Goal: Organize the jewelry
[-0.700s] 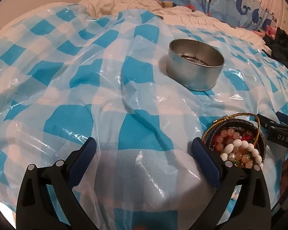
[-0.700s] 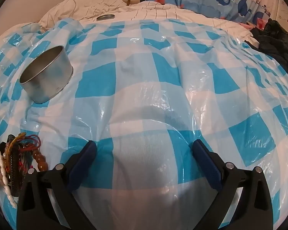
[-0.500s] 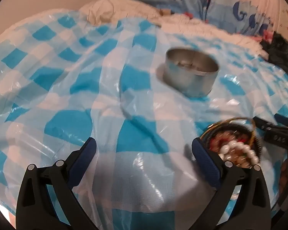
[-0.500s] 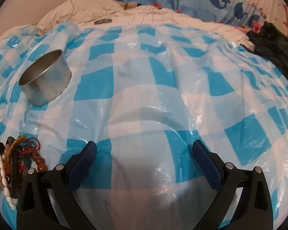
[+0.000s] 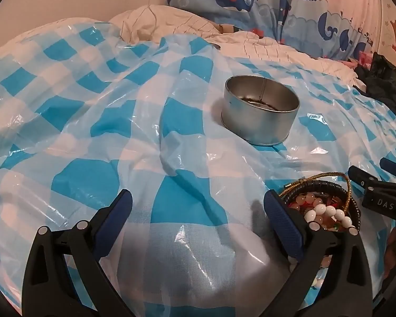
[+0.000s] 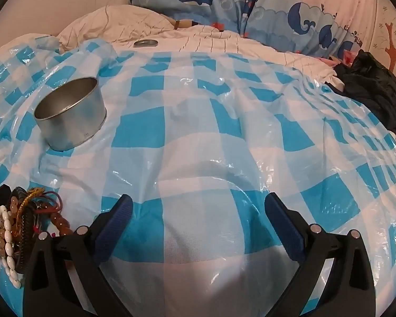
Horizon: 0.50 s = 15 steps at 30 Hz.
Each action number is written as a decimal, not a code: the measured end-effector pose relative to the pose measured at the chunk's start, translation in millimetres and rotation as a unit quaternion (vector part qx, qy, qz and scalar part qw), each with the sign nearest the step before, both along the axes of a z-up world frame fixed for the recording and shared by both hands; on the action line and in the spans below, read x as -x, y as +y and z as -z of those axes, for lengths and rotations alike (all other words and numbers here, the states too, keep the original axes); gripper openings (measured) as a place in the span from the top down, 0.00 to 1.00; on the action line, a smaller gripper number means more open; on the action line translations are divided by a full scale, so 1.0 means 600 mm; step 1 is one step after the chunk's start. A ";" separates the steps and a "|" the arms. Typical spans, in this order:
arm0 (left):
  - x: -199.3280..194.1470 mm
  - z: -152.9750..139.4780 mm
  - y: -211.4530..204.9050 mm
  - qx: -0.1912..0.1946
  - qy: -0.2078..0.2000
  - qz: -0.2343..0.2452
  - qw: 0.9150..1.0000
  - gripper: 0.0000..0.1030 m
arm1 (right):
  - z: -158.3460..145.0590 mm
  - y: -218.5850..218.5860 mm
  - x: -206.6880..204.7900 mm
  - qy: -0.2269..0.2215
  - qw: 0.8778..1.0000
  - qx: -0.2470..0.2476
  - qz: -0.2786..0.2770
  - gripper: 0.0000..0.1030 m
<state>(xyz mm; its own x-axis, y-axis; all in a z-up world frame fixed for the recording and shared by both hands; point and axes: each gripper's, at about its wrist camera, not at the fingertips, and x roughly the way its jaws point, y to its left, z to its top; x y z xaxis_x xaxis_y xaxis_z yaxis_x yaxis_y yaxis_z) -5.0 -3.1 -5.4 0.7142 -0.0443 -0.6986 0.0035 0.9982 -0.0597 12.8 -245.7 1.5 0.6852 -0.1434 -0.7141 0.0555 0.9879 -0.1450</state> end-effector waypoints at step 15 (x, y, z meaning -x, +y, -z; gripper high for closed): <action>0.000 0.009 0.005 0.005 0.000 0.000 1.000 0.07 | 0.012 0.005 -0.006 0.015 1.000 0.007 -0.001 0.07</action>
